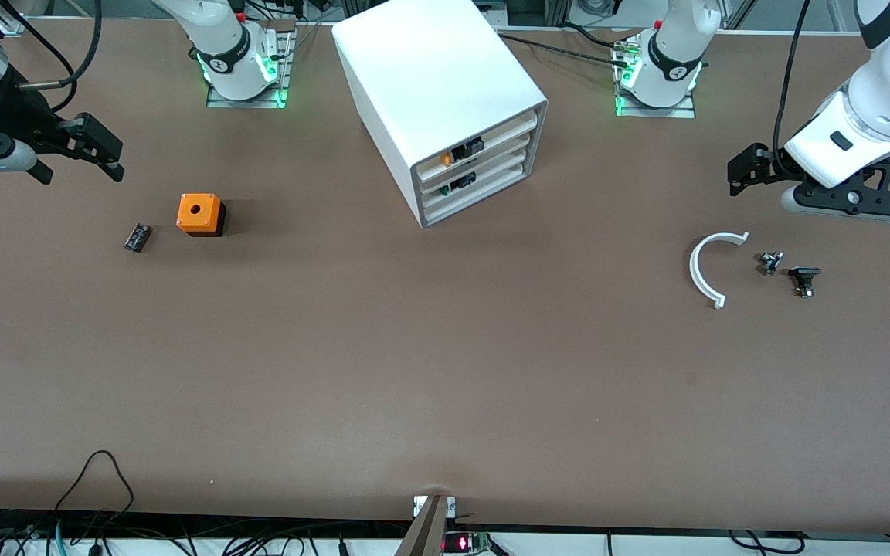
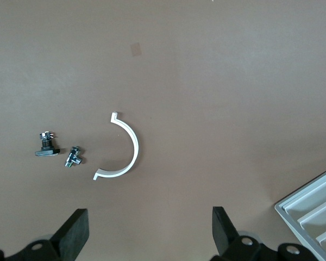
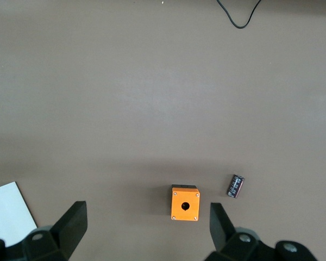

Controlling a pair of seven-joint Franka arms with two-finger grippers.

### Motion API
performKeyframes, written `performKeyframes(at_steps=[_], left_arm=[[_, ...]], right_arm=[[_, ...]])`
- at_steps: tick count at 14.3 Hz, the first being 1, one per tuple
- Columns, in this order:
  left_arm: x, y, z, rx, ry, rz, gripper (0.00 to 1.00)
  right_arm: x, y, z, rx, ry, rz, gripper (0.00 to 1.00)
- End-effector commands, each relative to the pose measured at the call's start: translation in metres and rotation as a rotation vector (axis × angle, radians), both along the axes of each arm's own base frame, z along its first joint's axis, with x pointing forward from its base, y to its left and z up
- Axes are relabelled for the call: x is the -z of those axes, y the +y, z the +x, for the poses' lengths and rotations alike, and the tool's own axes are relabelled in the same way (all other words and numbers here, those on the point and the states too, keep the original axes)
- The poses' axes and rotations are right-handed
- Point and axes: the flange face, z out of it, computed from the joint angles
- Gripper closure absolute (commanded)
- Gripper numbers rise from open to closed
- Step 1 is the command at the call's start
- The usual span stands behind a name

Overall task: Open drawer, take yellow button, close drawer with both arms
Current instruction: 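Move the left gripper toward the cabinet while the right gripper advances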

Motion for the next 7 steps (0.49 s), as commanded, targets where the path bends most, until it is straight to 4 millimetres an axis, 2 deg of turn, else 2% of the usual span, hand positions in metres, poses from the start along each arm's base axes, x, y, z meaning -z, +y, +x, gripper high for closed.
performKeyframes(at_steps=[1,2,4,5,7], left_arm=[[0.0,0.014,0.006,-0.066,0.024,-0.059,0.0],[-0.003,0.007,0.005,-0.072,0.02,-0.056,0.0],[-0.002,0.019,0.01,-0.082,0.015,-0.061,0.0],[0.001,0.019,0.006,-0.08,0.035,-0.061,0.0],[-0.002,0.005,-0.002,-0.064,0.064,-0.05,0.0]], right_arm=[[0.003,0.004,0.0,0.059,0.025,0.034,0.0],[-0.004,0.003,0.0,0.062,0.022,0.043,0.0],[-0.003,0.005,0.0,0.059,0.023,0.039,0.0],[0.001,0.004,0.002,0.056,0.031,0.041,0.0],[0.013,0.002,0.004,0.07,0.073,0.035,0.0]])
